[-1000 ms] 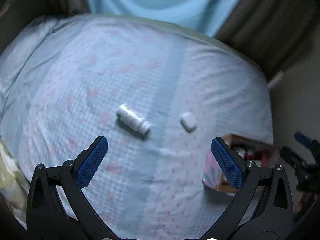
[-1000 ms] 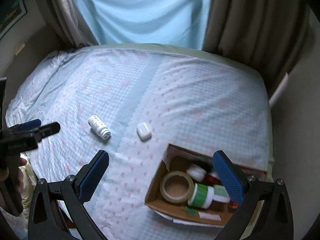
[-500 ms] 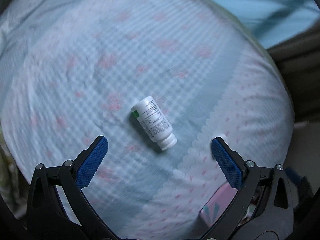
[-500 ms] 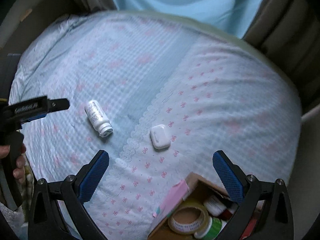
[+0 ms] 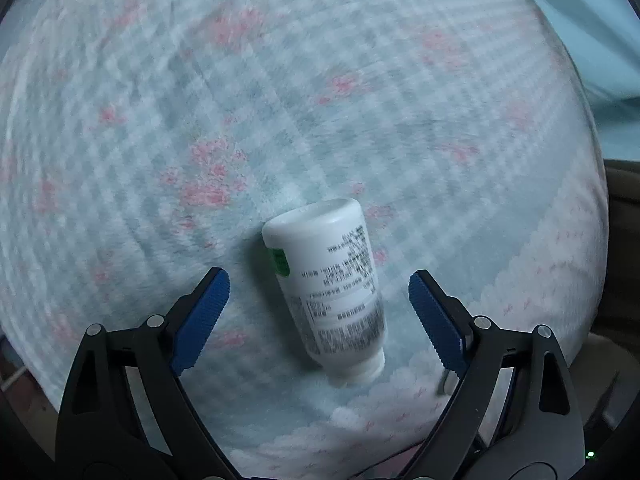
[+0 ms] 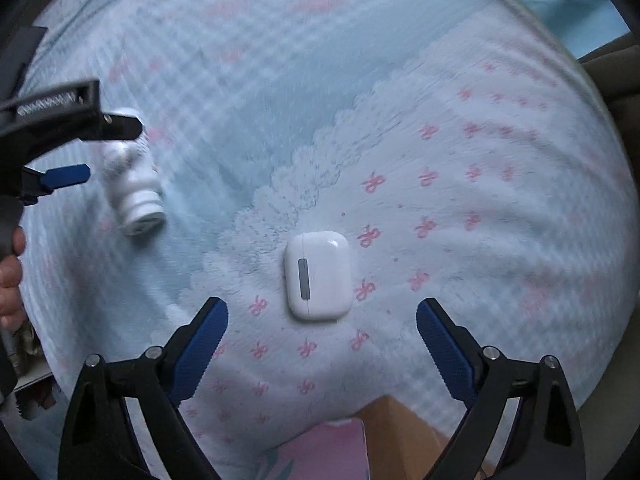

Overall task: Organize rigid objects
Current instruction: 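Grasp the white pill bottle with left tool while right tool grasps white earbud case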

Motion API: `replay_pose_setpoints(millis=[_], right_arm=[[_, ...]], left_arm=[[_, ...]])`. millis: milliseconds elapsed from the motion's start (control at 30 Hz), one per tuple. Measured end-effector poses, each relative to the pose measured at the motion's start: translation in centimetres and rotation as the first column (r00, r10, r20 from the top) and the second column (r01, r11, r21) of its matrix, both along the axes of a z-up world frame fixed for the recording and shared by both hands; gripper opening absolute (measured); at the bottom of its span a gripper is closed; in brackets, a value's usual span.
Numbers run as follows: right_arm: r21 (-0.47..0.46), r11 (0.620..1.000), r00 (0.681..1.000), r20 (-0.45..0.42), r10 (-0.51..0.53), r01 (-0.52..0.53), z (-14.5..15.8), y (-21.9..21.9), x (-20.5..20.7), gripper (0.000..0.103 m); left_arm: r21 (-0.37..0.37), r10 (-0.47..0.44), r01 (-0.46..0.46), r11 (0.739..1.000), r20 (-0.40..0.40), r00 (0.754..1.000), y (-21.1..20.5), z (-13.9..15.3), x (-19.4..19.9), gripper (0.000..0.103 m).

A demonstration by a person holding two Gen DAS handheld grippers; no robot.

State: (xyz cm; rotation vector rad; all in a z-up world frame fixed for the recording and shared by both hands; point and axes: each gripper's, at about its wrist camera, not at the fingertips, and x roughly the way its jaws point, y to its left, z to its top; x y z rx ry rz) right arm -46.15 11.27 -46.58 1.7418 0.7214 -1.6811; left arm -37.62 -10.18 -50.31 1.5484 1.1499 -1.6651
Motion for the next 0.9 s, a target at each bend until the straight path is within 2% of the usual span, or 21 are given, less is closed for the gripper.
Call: replay_pose_setpoints(millis=[33, 200, 267, 367, 400, 467, 533, 600, 900], right_arm=[[-0.011, 0.994, 0.993, 0.034, 0.111, -0.111, -0.6, -0.1, -0.1, 0.091], [0.035, 0.992, 0.99, 0.073, 0.118, -0.121, -3.2, -0.8, -0.5, 0.079], [0.042, 0.992, 0.99, 0.083, 0.117, -0.12, -3.7, -0.9, -0.6, 0.075], [0.061, 0.991, 0.99, 0.079, 0.114, -0.119, -4.2, -1.0, -0.6, 0.073], [0.072, 0.99, 0.991, 0.07, 0.117, -0.122, -4.3, -1.0, -0.5, 0.07], [0.081, 0.989, 0.991, 0.051, 0.123, -0.127, -4.2, -1.0, -0.3, 0.063], [0.082, 0.988, 0.991, 0.04, 0.126, -0.129, -4.0, -0.9, -0.1, 0.049], [0.074, 0.989, 0.992, 0.038, 0.123, -0.126, -3.8, -0.9, 0.0, 0.041], [0.041, 0.997, 0.997, 0.009, 0.071, -0.072, -2.1, -0.1, 0.4, 0.041]], left_arm=[[0.002, 0.004, -0.004, 1.0, 0.006, 1.0, 0.0, -0.3, -0.1, 0.091], [0.006, 0.008, -0.008, 1.0, 0.014, 1.0, 0.7, -1.4, -0.7, 0.089], [0.011, -0.005, 0.005, 1.0, 0.018, 1.0, 1.2, -1.8, -1.1, 0.072], [-0.005, -0.039, 0.039, 0.999, 0.018, 0.999, 1.9, -1.9, -1.7, 0.061], [-0.013, -0.046, 0.046, 0.999, 0.017, 0.999, 2.0, -1.8, -1.8, 0.054], [-0.007, -0.04, 0.04, 0.999, 0.001, 0.999, 2.0, -1.8, -1.7, 0.053], [-0.003, -0.028, 0.028, 1.0, -0.015, 0.999, 2.2, -1.7, -1.4, 0.053], [-0.01, -0.04, 0.039, 0.999, -0.025, 0.999, 2.5, -1.6, -1.2, 0.052], [-0.025, -0.075, 0.074, 0.997, -0.074, 0.994, 3.2, -0.1, 0.8, 0.051]])
